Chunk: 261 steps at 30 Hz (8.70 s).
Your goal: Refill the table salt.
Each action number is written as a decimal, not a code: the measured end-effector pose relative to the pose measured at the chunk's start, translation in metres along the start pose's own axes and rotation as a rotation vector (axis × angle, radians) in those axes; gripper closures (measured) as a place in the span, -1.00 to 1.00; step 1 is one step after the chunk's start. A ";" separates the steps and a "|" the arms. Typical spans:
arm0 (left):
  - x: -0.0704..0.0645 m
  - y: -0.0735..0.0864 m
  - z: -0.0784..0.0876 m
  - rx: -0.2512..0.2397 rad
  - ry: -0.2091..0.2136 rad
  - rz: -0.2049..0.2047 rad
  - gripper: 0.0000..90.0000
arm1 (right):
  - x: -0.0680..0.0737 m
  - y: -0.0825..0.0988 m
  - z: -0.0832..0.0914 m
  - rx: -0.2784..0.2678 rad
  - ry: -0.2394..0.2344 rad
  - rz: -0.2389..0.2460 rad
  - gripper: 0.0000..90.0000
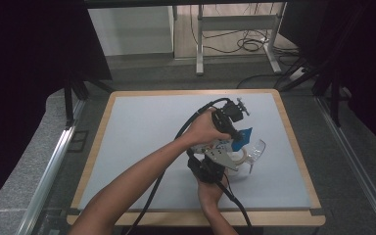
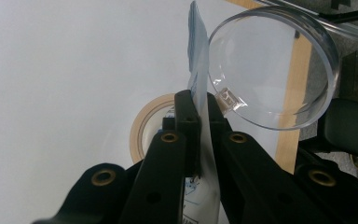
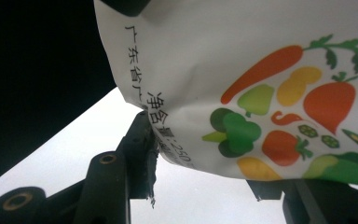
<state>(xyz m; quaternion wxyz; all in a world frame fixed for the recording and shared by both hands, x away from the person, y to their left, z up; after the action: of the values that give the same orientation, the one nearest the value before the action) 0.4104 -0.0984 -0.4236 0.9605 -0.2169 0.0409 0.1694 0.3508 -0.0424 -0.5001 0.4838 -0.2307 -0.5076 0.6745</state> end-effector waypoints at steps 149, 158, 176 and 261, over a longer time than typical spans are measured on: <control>-0.005 -0.008 -0.007 0.017 0.014 -0.027 1.00 | -0.008 -0.008 0.001 -0.032 0.057 -0.017 0.17; -0.005 -0.006 -0.007 0.016 0.015 -0.027 1.00 | -0.008 -0.007 0.001 -0.029 0.062 -0.007 0.17; -0.005 -0.005 -0.010 0.027 0.012 -0.031 1.00 | -0.008 -0.006 0.000 -0.031 0.062 0.001 0.17; -0.004 0.001 0.004 -0.024 0.018 -0.009 1.00 | -0.010 0.011 -0.015 0.028 0.074 0.074 0.04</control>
<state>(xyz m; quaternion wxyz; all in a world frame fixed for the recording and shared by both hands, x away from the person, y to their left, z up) 0.4064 -0.0970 -0.4193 0.9582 -0.2301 0.0467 0.1634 0.3622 -0.0445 -0.5174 0.4802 -0.2672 -0.4711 0.6900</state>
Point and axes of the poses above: each handheld gripper's, and its own axes: z roughly backward along the jaws, y roughly out of its underside, x roughly to its left, the point moved 7 cm from there along -z, roughly forward along the jaws, and after that the axes turned 9 degrees about x, right-handed, at the moved point
